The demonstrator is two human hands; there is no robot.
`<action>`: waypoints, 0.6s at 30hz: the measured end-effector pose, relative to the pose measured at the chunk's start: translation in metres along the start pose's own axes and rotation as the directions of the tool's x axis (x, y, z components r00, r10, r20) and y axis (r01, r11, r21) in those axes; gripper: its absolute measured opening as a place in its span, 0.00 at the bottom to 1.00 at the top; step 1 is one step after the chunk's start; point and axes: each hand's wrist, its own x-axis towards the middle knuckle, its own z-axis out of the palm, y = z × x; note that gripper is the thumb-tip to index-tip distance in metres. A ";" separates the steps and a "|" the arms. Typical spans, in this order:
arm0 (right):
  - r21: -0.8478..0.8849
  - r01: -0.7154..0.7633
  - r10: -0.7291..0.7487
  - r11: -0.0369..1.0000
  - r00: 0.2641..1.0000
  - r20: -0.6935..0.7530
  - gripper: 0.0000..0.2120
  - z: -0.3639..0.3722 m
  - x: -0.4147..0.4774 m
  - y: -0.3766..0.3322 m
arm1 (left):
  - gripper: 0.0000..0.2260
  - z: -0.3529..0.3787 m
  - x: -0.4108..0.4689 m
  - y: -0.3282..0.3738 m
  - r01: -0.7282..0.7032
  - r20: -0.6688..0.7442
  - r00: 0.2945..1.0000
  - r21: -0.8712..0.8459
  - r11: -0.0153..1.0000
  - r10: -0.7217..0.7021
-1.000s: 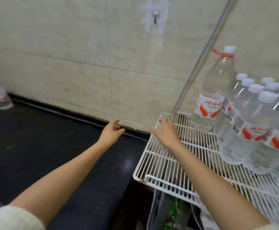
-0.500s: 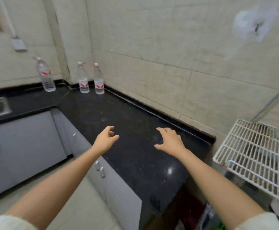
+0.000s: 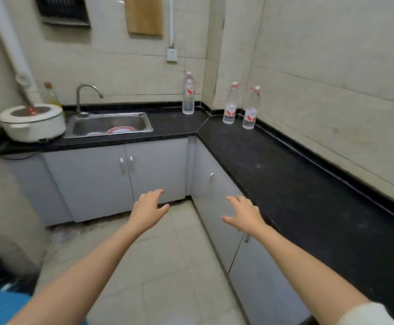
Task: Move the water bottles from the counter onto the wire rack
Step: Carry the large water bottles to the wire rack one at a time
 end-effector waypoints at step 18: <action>0.108 0.240 -0.236 0.965 0.971 -0.042 0.27 0.039 0.189 -0.107 | 0.20 -0.063 0.110 -0.104 0.106 -0.080 0.993 0.206 0.973 -0.091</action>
